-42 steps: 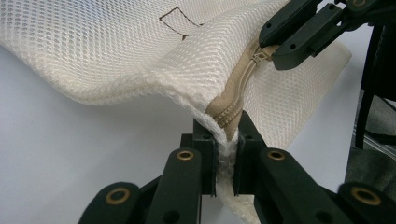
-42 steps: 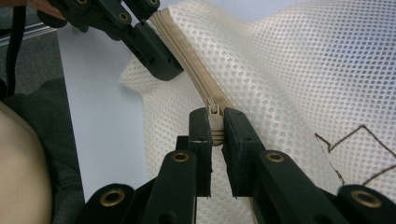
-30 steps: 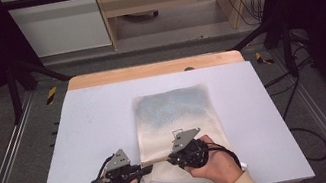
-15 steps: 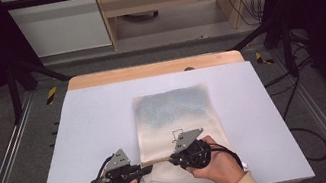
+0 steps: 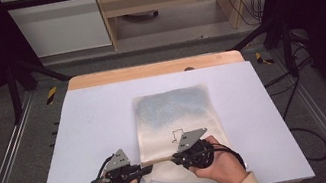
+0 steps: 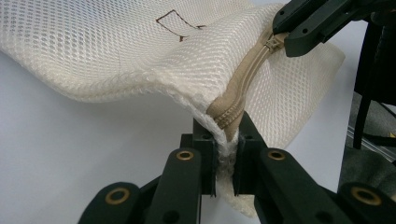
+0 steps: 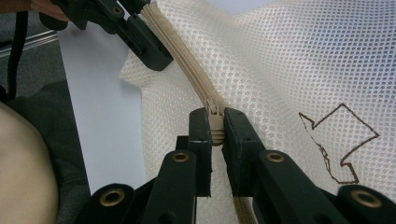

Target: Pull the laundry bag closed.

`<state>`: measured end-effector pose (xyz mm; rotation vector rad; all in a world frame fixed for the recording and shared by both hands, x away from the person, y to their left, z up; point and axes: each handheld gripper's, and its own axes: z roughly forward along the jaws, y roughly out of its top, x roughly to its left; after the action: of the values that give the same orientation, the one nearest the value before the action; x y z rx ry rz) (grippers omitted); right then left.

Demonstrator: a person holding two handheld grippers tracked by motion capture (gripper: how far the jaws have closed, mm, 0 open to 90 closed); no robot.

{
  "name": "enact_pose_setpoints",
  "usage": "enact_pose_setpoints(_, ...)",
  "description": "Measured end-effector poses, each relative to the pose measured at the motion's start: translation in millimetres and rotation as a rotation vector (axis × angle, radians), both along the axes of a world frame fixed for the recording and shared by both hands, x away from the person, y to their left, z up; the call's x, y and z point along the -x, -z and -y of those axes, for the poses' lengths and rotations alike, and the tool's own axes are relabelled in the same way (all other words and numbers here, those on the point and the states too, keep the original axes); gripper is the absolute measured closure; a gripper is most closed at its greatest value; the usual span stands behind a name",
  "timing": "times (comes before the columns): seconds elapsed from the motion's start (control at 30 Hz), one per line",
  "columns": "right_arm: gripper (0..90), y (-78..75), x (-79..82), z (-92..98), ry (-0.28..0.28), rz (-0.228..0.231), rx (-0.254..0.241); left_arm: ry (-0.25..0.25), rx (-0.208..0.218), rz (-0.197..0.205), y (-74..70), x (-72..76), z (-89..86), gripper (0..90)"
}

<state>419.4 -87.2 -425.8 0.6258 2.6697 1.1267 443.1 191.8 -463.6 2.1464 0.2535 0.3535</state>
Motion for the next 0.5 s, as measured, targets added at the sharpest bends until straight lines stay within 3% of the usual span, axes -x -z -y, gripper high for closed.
enact_pose_setpoints(0.5, 82.3, 0.4, 2.0, 5.1, 0.008, 0.004, -0.001, 0.003, -0.001, 0.0, 0.1, 0.3, 0.2, 82.2)
